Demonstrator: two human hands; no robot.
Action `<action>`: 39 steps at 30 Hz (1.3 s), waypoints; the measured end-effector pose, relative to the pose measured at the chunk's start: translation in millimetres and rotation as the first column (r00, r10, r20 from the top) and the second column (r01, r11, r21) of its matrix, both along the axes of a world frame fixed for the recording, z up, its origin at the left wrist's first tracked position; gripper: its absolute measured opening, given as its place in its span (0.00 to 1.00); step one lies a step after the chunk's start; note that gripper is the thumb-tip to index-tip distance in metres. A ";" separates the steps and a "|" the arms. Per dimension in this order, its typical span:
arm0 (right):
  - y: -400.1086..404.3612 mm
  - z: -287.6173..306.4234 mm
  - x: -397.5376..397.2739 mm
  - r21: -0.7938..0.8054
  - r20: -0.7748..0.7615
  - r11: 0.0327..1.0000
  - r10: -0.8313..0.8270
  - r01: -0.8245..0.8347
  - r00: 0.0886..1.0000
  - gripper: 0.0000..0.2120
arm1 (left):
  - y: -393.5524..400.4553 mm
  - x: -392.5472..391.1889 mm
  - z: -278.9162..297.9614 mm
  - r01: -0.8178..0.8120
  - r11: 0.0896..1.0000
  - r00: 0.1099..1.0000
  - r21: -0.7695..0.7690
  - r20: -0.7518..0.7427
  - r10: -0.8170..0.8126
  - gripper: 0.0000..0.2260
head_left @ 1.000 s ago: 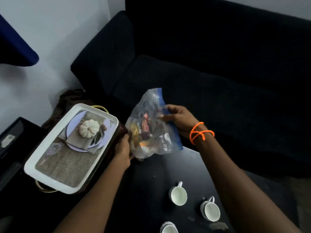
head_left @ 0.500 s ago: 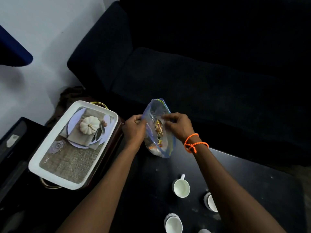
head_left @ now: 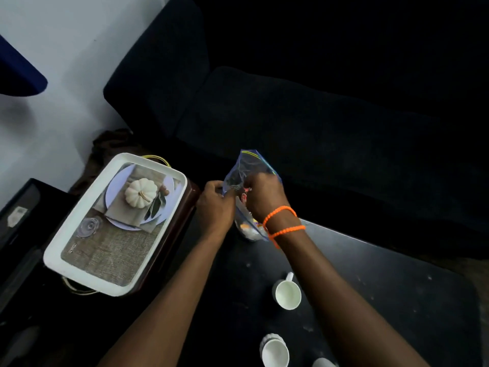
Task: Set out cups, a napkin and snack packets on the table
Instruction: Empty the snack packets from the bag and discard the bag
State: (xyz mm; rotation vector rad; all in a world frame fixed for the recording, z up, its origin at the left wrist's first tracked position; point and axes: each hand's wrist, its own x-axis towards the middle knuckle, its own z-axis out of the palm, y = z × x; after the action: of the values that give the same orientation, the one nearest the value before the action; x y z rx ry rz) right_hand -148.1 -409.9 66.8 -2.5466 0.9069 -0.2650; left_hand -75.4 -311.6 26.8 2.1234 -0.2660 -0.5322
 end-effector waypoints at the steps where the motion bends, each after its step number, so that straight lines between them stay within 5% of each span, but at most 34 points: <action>1: -1.7 -10.0 9.7 0.058 -0.145 0.998 -0.006 0.014 0.989 0.08 | 0.2 0.3 -1.0 0.004 1.000 1.000 0.008 -0.018 -0.004 0.07; 3: -4.8 -38.2 18.2 0.119 -0.342 0.987 -0.057 0.104 0.938 0.12 | 3.3 -0.7 -1.7 0.020 0.999 0.999 -0.026 -0.038 -0.021 0.09; 10: 0.5 -101.7 21.5 0.354 -0.366 0.762 -0.421 0.543 0.830 0.37 | 18.3 -3.4 -2.7 0.098 0.982 0.995 -0.160 -0.008 -0.101 0.10; 17: 2.2 -115.9 28.3 0.379 -0.298 0.678 -0.556 0.631 0.776 0.28 | 14.9 -5.5 0.9 0.101 0.959 0.995 -0.266 0.017 -0.101 0.11; 20: 1.3 -109.4 31.1 0.472 -0.260 0.728 -0.425 0.498 0.867 0.18 | 11.9 -4.6 4.4 0.099 0.952 0.995 -0.289 0.045 -0.089 0.11; 27: 16.3 -5.6 -4.2 0.279 0.063 0.934 -0.248 0.221 0.967 0.08 | 7.1 10.5 12.9 -0.007 0.958 0.997 -0.287 0.073 0.029 0.12; 33: 6.8 54.9 -109.4 0.164 0.418 0.936 -0.351 0.311 0.838 0.07 | 1.5 29.8 14.2 -0.090 0.968 0.985 -0.235 0.121 0.121 0.15; 39: 4.4 -18.9 -170.2 0.072 0.200 0.873 -0.487 0.483 0.850 0.09 | -2.5 19.1 19.9 -0.004 0.953 0.977 -0.302 0.202 0.068 0.15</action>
State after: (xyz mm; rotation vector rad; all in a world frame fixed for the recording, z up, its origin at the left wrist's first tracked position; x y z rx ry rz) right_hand -318.4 -405.4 47.9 -2.1732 1.4459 -0.6614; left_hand -56.4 -314.1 46.8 1.8822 -0.4003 -0.2269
